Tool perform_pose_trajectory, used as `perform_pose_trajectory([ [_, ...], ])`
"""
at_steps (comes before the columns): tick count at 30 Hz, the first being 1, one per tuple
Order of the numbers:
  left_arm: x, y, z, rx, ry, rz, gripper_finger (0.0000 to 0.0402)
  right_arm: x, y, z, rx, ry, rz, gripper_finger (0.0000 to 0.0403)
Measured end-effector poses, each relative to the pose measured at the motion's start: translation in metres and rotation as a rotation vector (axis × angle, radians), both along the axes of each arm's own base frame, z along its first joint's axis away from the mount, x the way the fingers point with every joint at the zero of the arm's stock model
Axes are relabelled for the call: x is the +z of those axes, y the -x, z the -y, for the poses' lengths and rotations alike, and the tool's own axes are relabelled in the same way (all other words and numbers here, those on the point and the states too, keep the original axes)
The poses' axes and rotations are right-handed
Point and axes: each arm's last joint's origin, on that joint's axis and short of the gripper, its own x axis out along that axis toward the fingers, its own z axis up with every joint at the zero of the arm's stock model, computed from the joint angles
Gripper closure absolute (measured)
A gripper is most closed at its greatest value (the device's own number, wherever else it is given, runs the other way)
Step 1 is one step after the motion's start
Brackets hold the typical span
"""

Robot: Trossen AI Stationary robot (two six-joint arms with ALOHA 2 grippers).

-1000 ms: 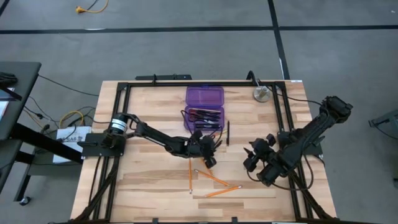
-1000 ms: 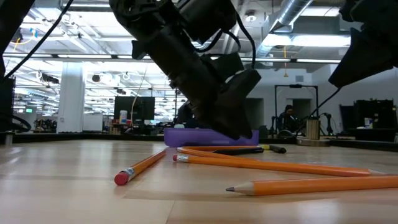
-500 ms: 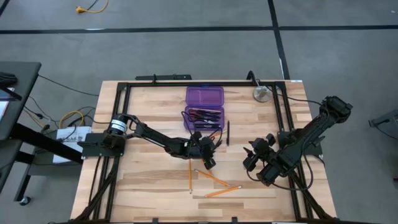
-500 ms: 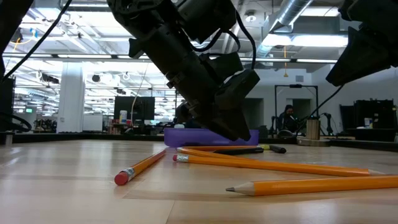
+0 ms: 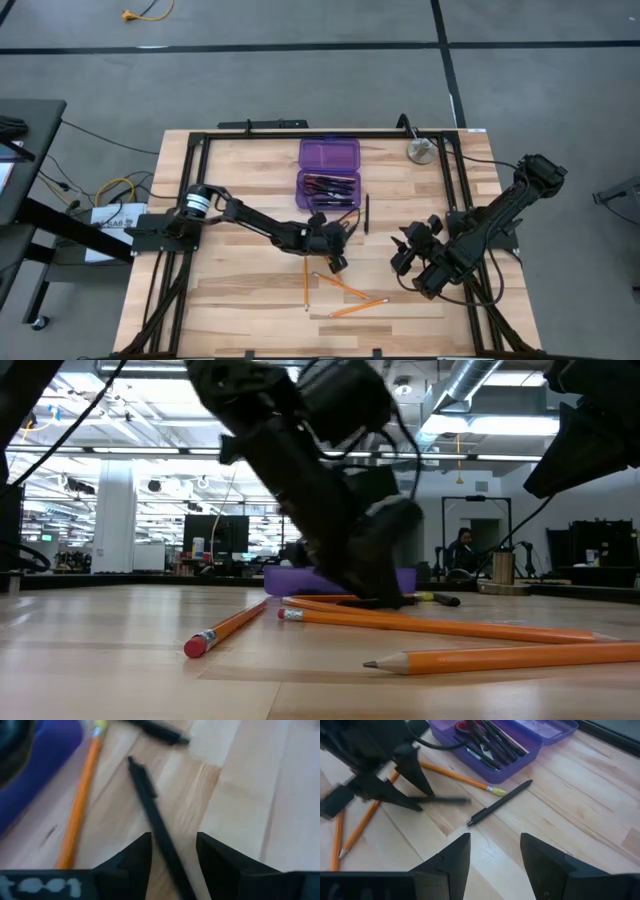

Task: Pick & place school supplies into a supply box
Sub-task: Put the black pen into the violet supply box

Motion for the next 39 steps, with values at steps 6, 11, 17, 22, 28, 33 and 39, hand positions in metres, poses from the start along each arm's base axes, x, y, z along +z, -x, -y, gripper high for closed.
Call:
perform_pose_trajectory([
  [6,-0.012,-0.019,0.002,0.024,-0.042,-0.121,0.0258,0.0,0.0,0.0,0.001,-0.007,0.004,0.0235],
  [11,-0.011,-0.019,0.002,0.04,-0.039,-0.134,0.0259,0.0,0.0,-0.001,0.002,-0.006,0.002,0.0236],
  [17,-0.011,-0.019,0.002,0.031,-0.025,-0.145,0.0305,0.0,-0.001,-0.001,0.007,-0.005,0.001,0.0235],
  [22,-0.011,-0.019,0.002,0.037,-0.018,-0.143,0.037,0.0,-0.001,-0.001,0.007,-0.005,0.002,0.0237],
  [28,-0.004,-0.023,0.007,0.048,-0.052,-0.15,0.038,0.0,-0.001,-0.001,0.008,-0.007,0.004,0.0237],
  [33,0.012,-0.026,0.016,0.046,-0.143,-0.215,0.0378,0.0,-0.001,-0.001,0.008,-0.007,0.003,0.0238],
  [39,0.046,-0.028,0.028,0.04,-0.347,-0.318,0.039,0.0,-0.001,-0.001,0.019,0.002,-0.005,0.024],
])
